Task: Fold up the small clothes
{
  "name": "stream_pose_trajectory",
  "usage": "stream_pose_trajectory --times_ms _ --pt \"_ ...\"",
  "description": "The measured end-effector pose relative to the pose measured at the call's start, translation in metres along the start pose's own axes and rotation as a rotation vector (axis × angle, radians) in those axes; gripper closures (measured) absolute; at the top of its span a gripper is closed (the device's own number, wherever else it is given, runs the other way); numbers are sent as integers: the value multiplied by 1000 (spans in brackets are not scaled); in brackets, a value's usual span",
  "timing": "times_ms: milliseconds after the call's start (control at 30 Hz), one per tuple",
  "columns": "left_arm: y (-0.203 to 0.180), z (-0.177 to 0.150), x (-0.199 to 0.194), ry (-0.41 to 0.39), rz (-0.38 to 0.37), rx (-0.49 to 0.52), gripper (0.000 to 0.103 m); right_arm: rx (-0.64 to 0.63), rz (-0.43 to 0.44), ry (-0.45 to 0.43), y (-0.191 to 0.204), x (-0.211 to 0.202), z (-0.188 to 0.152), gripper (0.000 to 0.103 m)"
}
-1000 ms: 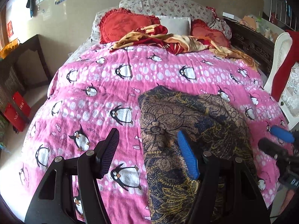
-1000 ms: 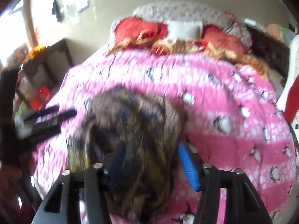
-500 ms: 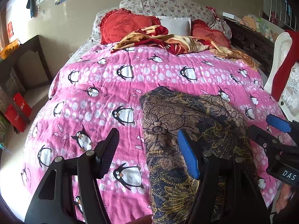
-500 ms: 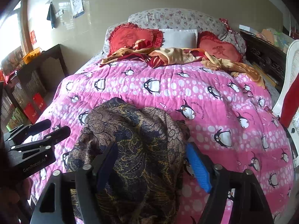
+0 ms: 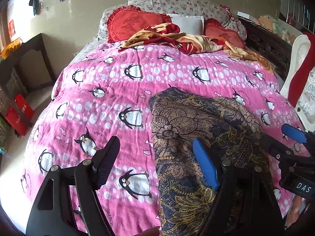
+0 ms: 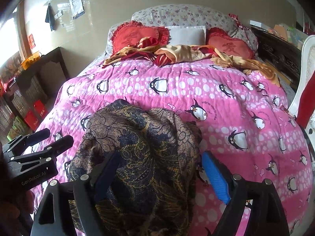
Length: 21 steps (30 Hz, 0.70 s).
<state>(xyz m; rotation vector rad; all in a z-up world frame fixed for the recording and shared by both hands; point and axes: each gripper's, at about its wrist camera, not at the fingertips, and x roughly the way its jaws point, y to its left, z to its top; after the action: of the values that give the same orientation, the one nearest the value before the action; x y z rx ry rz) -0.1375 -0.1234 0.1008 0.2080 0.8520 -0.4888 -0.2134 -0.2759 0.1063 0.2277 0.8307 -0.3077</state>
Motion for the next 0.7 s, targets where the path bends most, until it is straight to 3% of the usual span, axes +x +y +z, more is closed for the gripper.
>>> stream_pose_trajectory --times_ms 700 --pt "5 -3 0 15 -6 -7 26 -7 -20 12 1 0 -4 19"
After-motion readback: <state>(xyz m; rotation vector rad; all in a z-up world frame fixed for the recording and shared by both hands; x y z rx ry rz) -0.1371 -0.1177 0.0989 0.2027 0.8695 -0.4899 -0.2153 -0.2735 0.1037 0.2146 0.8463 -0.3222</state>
